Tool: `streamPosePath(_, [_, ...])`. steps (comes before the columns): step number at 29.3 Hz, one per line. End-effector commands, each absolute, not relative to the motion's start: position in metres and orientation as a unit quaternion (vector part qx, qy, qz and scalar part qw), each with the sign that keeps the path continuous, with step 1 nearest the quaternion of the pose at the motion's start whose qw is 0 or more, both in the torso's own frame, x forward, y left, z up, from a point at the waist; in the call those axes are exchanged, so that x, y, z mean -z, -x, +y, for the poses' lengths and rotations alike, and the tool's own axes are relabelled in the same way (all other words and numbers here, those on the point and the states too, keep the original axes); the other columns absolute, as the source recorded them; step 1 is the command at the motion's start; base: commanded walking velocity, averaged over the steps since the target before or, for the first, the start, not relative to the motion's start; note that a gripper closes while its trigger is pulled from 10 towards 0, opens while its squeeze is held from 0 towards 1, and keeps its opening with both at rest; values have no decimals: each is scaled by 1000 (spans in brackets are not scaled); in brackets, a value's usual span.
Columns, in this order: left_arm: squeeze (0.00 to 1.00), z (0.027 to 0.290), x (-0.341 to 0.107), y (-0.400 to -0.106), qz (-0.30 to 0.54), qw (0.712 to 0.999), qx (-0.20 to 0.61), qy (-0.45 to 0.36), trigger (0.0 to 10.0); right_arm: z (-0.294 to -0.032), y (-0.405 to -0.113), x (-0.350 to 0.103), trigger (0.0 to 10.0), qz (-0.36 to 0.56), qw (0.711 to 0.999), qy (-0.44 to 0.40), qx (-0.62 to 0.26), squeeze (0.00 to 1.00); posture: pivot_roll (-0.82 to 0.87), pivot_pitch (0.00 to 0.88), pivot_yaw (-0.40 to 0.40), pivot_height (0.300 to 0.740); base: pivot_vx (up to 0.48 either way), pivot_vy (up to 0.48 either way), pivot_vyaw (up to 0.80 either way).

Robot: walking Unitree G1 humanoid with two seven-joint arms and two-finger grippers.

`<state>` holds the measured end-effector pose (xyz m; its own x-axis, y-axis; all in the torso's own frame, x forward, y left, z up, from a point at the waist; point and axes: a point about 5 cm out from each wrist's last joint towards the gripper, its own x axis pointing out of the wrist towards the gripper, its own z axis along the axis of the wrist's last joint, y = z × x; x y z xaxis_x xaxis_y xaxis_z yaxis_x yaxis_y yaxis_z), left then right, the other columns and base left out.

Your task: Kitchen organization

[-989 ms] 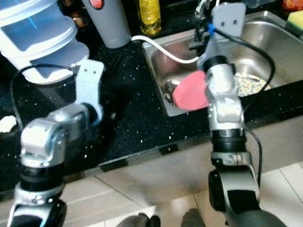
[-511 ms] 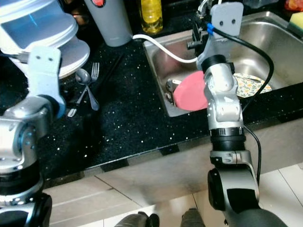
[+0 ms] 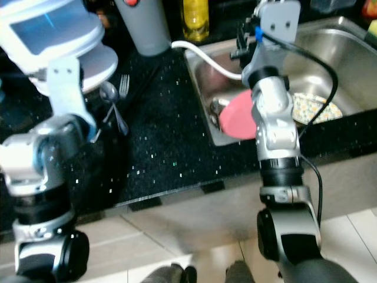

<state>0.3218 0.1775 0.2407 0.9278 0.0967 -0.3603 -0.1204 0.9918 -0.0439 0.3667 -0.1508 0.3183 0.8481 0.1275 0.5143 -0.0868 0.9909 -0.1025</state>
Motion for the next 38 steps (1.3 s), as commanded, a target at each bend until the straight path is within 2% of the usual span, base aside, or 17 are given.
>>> streamPosePath(1, [0, 182, -238, -324, 184, 979, -70, 43, 10000, -147, -366, -320, 10000, -276, 958, 39, -63, 0, 100, 90, 120, 740, 0, 0, 0])
streamPosePath(10, [0, 183, -232, -345, 200, 972, -44, 116, 10000, -146, -366, -321, 10000, -277, 958, 37, -64, 0, 96, 93, 117, 740, 0, 0, 0])
streamPosePath(25, [0, 173, -248, -359, 169, 976, -17, 137, 10000, -145, -366, -321, 10000, -276, 958, 36, -66, 0, 90, 103, 118, 740, 0, 0, 0])
streamPosePath(38, [0, 167, -230, -376, 201, 960, 5, 193, 9961, -144, -366, -321, 10000, -276, 958, 35, -66, 0, 86, 106, 120, 740, 0, 0, 0])
